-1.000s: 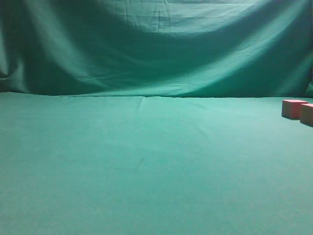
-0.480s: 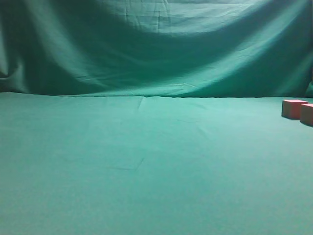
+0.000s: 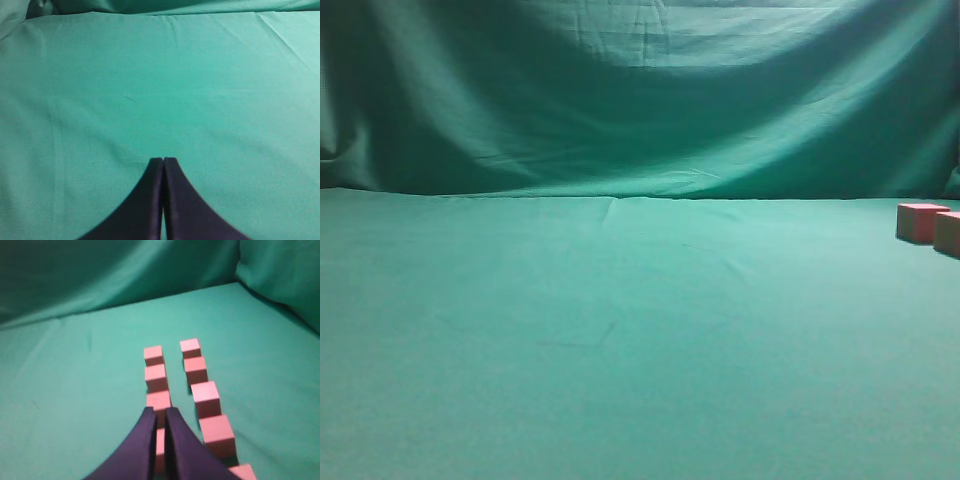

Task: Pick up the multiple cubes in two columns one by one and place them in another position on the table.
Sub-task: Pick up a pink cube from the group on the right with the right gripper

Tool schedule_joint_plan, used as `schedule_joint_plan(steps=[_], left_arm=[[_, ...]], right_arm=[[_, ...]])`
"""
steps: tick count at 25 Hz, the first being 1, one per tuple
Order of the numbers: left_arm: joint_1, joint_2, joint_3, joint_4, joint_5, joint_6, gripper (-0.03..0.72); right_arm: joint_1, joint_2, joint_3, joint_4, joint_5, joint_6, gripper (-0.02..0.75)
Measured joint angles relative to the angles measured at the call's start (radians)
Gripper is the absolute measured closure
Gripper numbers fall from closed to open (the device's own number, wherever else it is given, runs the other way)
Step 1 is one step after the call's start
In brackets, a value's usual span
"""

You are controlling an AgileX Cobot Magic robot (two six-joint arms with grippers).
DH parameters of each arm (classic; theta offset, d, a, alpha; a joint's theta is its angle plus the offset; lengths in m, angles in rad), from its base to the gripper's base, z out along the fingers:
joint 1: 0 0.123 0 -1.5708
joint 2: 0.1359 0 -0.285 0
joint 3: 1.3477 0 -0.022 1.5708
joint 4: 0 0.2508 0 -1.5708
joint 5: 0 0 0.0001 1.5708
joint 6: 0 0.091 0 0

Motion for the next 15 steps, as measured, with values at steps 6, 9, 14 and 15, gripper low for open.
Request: schedule_joint_plan(steps=[6, 9, 14, 15], left_arm=[[0.0, 0.0, 0.0, 0.0, 0.0, 0.0, 0.688], [0.0, 0.0, 0.0, 0.0, 0.0, 0.0, 0.688], [0.0, 0.0, 0.0, 0.0, 0.0, 0.0, 0.688], [0.0, 0.0, 0.0, 0.0, 0.0, 0.0, 0.688]], right_arm=[[0.0, 0.0, 0.0, 0.153, -0.238, 0.0, 0.688], [0.0, 0.0, -0.037, 0.187, -0.218, -0.006, 0.688], [0.0, 0.045, -0.234, 0.195, -0.046, -0.147, 0.688], [0.0, 0.078, -0.269, 0.202, -0.001, -0.162, 0.688]])
